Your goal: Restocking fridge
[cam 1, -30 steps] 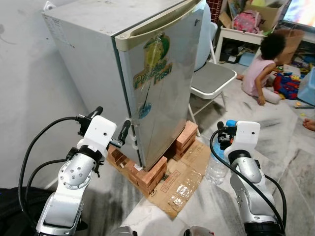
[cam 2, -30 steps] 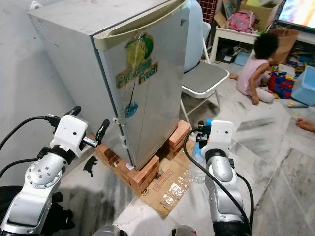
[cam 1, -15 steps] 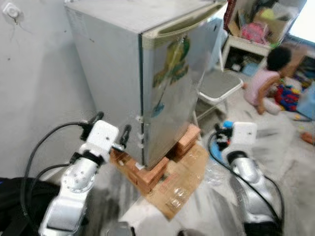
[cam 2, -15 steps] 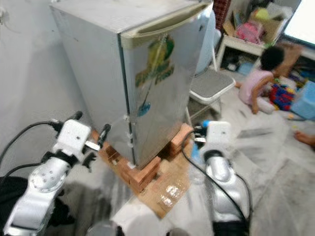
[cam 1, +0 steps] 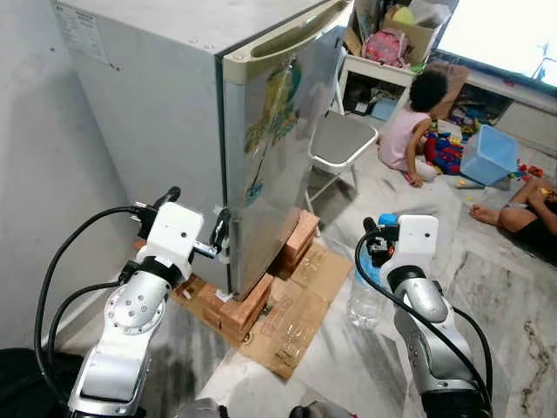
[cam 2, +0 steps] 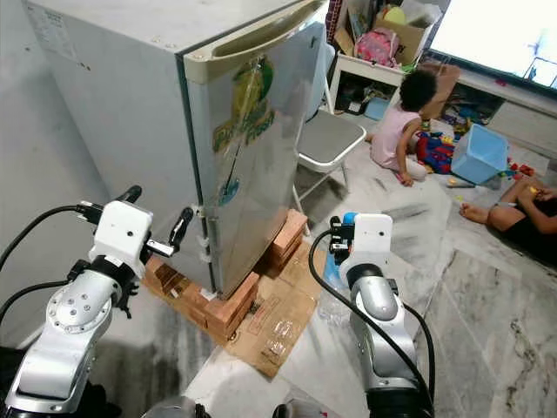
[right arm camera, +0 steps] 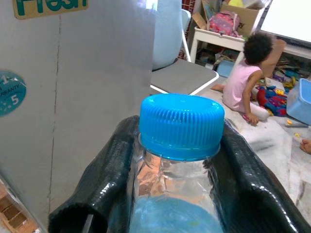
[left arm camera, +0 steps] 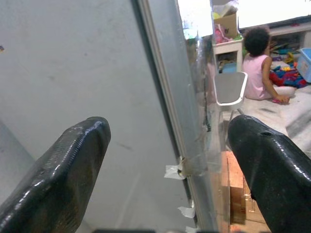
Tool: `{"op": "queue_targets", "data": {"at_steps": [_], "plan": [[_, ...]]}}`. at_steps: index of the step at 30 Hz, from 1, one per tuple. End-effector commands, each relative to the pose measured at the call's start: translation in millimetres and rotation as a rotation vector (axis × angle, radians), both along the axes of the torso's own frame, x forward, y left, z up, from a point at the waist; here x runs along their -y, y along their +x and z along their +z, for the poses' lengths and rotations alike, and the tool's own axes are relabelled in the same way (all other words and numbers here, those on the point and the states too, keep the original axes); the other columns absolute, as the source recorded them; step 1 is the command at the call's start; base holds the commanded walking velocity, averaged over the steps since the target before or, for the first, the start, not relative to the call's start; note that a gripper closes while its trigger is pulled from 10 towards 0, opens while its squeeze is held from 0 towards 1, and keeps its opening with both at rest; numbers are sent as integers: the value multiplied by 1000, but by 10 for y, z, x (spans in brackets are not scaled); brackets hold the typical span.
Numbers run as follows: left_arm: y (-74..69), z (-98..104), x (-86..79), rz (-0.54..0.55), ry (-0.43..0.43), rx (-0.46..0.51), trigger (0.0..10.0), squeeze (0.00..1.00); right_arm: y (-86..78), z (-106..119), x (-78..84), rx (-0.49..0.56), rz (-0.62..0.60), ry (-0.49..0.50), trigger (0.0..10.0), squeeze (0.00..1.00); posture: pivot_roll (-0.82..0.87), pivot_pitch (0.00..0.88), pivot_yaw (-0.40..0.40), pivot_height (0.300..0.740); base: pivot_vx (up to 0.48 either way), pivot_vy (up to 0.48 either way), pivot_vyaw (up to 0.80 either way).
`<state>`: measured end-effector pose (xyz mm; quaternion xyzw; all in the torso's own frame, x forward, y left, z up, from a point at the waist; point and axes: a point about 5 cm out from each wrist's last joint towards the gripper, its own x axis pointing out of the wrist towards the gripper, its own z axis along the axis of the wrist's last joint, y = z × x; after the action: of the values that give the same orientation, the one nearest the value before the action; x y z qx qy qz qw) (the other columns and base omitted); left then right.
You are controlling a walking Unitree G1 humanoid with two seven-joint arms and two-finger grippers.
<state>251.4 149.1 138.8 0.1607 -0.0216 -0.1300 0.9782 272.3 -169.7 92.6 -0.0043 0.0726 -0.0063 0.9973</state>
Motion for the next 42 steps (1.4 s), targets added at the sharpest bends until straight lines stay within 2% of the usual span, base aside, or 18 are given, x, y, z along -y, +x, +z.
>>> {"op": "queue_targets", "data": {"at_steps": [1,8,11,24,27,29,31,35,36,37,41,42], "plan": [[8,5,11,-10,-11,-5,10000,0,37,102,40,32,-10,-19,10000,0,100,9,-78,740,289,382,0],[4,20,39,-27,-43,-5,10000,0,24,79,35,21,-11,-10,10000,0,102,8,-76,740,118,336,-686],[-6,12,37,-23,-30,-7,10000,0,29,79,28,22,-7,-13,10000,0,105,11,-81,740,0,0,-800],[-19,18,69,-36,-39,-6,10000,0,34,87,8,21,7,-20,10000,0,109,12,-85,740,0,0,0],[23,-8,43,-4,-69,-35,10000,0,-40,72,24,3,17,-25,10000,0,110,18,-85,740,0,0,0],[65,-32,5,27,-78,-50,10000,0,-117,49,49,-18,22,-20,10000,0,108,25,-86,740,0,0,0],[170,-73,-91,111,-124,-81,10000,0,-252,30,105,-55,30,-14,10000,0,90,32,-82,740,0,0,0],[313,-96,-153,178,-205,-116,10000,0,-377,37,184,-72,38,-40,10000,0,70,38,-75,740,0,0,0],[426,-121,-131,185,-271,-150,10000,0,-448,30,286,-81,14,-90,10000,0,49,47,-63,740,0,0,0],[510,-136,-81,174,-322,-173,10000,0,-499,30,351,-90,-10,-97,10000,0,42,50,-60,740,0,0,0],[622,-156,3,154,-360,-196,10000,0,-552,52,403,-97,-44,-87,10000,0,9,57,-38,740,0,0,0],[695,-152,70,132,-373,-202,10000,0,-571,78,400,-95,-41,-87,10000,0,-9,59,-27,740,0,0,0]]}}
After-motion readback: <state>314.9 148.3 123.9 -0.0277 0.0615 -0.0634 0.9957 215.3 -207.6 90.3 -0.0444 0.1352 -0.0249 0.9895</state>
